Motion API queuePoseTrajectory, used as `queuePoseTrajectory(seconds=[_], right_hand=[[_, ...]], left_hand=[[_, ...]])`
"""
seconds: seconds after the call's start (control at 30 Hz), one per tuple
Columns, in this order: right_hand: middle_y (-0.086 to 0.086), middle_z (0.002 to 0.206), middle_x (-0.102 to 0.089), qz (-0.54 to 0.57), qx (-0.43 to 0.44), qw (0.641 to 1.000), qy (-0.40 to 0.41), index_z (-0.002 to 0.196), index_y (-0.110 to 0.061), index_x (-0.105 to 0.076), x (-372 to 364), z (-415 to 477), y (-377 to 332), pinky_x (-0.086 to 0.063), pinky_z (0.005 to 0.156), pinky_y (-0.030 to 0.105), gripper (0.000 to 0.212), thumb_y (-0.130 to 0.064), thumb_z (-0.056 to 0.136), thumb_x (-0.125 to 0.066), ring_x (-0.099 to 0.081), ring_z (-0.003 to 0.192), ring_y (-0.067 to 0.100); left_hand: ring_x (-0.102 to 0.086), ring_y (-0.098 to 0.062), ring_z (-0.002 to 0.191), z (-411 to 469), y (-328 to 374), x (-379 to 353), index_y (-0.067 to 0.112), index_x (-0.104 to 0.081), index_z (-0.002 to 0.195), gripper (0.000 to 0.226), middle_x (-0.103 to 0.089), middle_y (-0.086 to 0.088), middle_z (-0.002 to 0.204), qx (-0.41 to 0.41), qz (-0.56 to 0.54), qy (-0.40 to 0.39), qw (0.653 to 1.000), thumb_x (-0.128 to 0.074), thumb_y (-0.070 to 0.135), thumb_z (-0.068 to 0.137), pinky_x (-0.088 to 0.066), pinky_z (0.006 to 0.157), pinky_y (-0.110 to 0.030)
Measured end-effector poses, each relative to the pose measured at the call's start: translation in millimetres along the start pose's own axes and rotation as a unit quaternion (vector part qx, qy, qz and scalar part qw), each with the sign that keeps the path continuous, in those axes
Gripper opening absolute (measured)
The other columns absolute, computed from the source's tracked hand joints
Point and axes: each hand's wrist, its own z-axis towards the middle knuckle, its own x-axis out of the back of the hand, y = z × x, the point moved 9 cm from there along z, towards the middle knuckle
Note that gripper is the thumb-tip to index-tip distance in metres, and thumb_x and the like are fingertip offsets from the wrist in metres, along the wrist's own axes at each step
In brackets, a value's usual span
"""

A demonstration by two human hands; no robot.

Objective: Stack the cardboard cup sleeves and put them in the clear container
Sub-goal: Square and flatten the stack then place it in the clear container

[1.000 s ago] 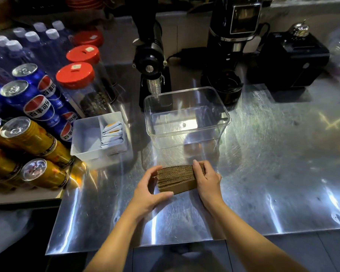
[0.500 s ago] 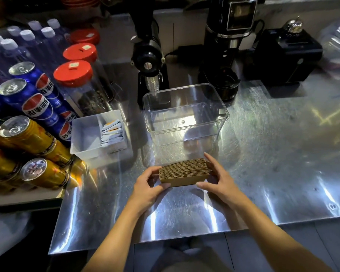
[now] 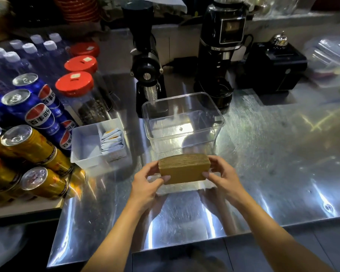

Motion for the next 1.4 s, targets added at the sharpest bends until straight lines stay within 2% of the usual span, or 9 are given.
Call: queuePoseTrajectory(seconds=[0.2, 0.33, 0.57, 0.8, 0.9, 1.03, 1.13, 1.27, 1.4], right_hand=[[-0.007, 0.103, -0.060, 0.058, 0.044, 0.997, 0.004, 0.106, -0.035, -0.054, 12, 54, -59, -0.048, 0.084, 0.033, 0.041, 0.000, 0.084, -0.056, -0.056, 0.092, 0.014], [-0.003, 0.098, -0.064, 0.101, 0.045, 0.994, 0.019, 0.106, -0.022, -0.057, 20, 107, -86, -0.050, 0.077, 0.015, 0.034, 0.004, 0.084, -0.053, -0.060, 0.090, 0.009], [0.004, 0.087, -0.061, 0.047, -0.130, 0.990, 0.030, 0.116, -0.002, -0.055, 19, 191, -43, -0.040, 0.060, 0.021, 0.030, 0.000, 0.086, -0.053, -0.055, 0.074, 0.012], [0.007, 0.059, -0.061, 0.006, -0.272, 0.962, -0.015, 0.077, 0.001, -0.058, 8, 218, 18, -0.043, 0.041, 0.019, 0.011, 0.003, 0.084, -0.049, -0.058, 0.048, 0.010], [0.008, 0.067, -0.053, -0.012, -0.303, 0.953, -0.022, 0.072, -0.008, -0.050, 5, 227, 33, -0.043, 0.054, 0.024, 0.015, -0.001, 0.085, -0.050, -0.053, 0.062, 0.014], [0.006, 0.072, -0.048, -0.023, -0.326, 0.945, -0.018, 0.073, -0.011, -0.047, 1, 241, 51, -0.043, 0.057, 0.025, 0.017, -0.004, 0.086, -0.054, -0.052, 0.083, 0.020], [0.007, 0.068, -0.047, -0.038, -0.319, 0.947, -0.028, 0.065, -0.013, -0.044, 0, 243, 54, -0.043, 0.043, 0.018, 0.025, -0.004, 0.087, -0.053, -0.051, 0.072, 0.021], [0.010, 0.083, -0.051, -0.057, -0.299, 0.952, -0.028, 0.068, -0.012, -0.048, 0, 244, 60, -0.043, 0.059, 0.026, 0.020, 0.000, 0.084, -0.050, -0.050, 0.085, 0.026], [0.003, 0.067, -0.048, -0.082, -0.270, 0.959, -0.026, 0.072, -0.008, -0.052, -1, 245, 55, -0.044, 0.055, 0.025, 0.015, 0.000, 0.084, -0.050, -0.053, 0.075, 0.022]], left_hand=[[-0.066, 0.000, 0.082, 47, 72, -6, 0.034, -0.063, 0.093, 0.041, -0.070, 0.007, 0.090, -0.077, -0.028, 0.019, 0.996, -0.070, -0.002, 0.074, -0.053, 0.077, -0.017], [-0.065, 0.006, 0.077, 93, 104, -7, 0.029, -0.063, 0.097, 0.035, -0.069, 0.008, 0.089, -0.095, -0.048, 0.040, 0.993, -0.066, -0.001, 0.077, -0.050, 0.072, -0.010], [-0.058, -0.021, 0.089, 160, 72, -22, 0.011, -0.065, 0.096, 0.013, -0.065, -0.008, 0.095, 0.085, -0.045, 0.068, 0.993, -0.061, 0.008, 0.084, -0.044, 0.081, -0.031], [-0.055, -0.015, 0.066, 177, 0, -35, 0.007, -0.059, 0.089, 0.008, -0.060, -0.006, 0.077, 0.316, -0.088, 0.114, 0.938, -0.061, 0.004, 0.082, -0.045, 0.059, -0.025], [-0.051, -0.013, 0.062, 184, -11, -36, 0.013, -0.053, 0.071, 0.017, -0.057, -0.003, 0.070, 0.341, -0.104, 0.138, 0.924, -0.059, 0.003, 0.083, -0.043, 0.054, -0.024], [-0.050, -0.012, 0.065, 191, -14, -39, 0.012, -0.049, 0.073, 0.017, -0.054, -0.003, 0.072, 0.346, -0.104, 0.161, 0.918, -0.054, 0.005, 0.087, -0.042, 0.052, -0.024], [-0.049, -0.013, 0.066, 193, -18, -39, 0.009, -0.051, 0.079, 0.010, -0.053, -0.003, 0.073, 0.344, -0.088, 0.170, 0.919, -0.053, 0.005, 0.087, -0.045, 0.055, -0.025], [-0.049, -0.014, 0.068, 194, -25, -38, 0.011, -0.048, 0.070, 0.020, -0.051, -0.005, 0.075, 0.337, -0.090, 0.185, 0.919, -0.050, 0.000, 0.087, -0.048, 0.062, -0.027], [-0.050, -0.018, 0.070, 192, -25, -36, 0.010, -0.048, 0.071, 0.018, -0.051, -0.005, 0.075, 0.331, -0.078, 0.194, 0.920, -0.052, 0.002, 0.087, -0.050, 0.071, -0.033]])
